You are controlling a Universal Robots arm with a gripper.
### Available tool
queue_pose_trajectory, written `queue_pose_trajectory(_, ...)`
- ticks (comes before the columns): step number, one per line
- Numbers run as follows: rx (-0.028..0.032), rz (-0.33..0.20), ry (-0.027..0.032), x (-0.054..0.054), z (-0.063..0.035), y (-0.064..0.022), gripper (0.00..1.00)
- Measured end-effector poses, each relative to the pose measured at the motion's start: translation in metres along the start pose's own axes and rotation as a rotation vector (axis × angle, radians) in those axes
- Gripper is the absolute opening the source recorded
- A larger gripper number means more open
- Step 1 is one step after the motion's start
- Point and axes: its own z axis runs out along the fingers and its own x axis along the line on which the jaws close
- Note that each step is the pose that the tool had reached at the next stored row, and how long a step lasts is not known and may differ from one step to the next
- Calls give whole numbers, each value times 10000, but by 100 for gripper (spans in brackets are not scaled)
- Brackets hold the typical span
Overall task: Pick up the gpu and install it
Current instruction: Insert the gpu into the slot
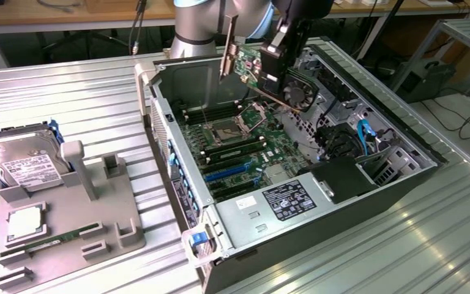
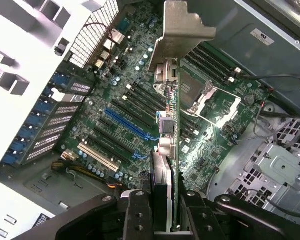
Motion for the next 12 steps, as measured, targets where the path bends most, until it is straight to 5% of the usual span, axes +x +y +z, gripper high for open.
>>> queue_pose_trajectory(12,-27,-1300,-24,0,0,0,27)
